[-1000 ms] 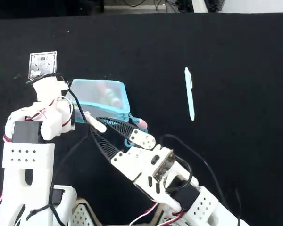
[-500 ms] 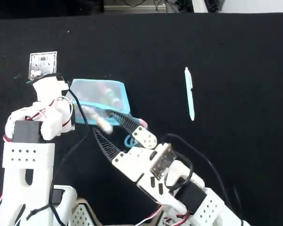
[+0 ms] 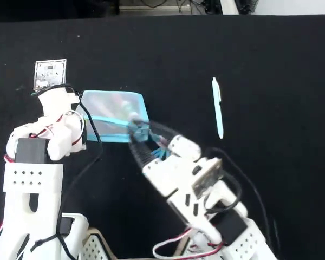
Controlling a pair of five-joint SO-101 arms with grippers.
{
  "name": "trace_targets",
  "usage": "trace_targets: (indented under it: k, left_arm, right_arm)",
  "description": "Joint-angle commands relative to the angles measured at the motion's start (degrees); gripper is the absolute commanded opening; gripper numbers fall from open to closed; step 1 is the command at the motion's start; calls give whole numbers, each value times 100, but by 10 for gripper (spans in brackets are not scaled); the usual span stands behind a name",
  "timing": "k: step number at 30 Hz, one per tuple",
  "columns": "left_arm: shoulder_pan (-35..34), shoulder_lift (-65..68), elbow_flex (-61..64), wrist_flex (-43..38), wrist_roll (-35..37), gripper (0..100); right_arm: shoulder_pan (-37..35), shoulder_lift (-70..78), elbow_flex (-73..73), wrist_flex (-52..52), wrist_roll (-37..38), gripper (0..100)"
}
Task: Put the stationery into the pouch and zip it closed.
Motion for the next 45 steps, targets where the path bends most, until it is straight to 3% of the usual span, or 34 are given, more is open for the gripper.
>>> trace_targets:
  k: [1, 6, 13, 19, 27, 34, 45]
  left_arm:
    - [-31, 26, -277, 26, 0, 30]
    - [-31, 26, -277, 26, 0, 30]
    - [-31, 9, -154, 9, 0, 30]
    - [-31, 9, -154, 26, 0, 30]
    - [-31, 9, -154, 26, 0, 30]
    - [-31, 9, -154, 26, 0, 30]
    - [-31, 9, -66, 18, 0, 30]
  right_arm:
    - [1046, -40, -892, 1389, -35, 81]
    - [1697, 22, -1938, 2681, -9, 187]
    - [2409, 681, -2949, 3385, 18, 191]
    - [2840, 3213, -4286, 4053, -18, 191]
    - [3974, 5789, -5473, 4185, -9, 192]
    - [4316, 7802, -6132, 4185, 26, 191]
    - [4703, 11037, -8655, 4589, 26, 194]
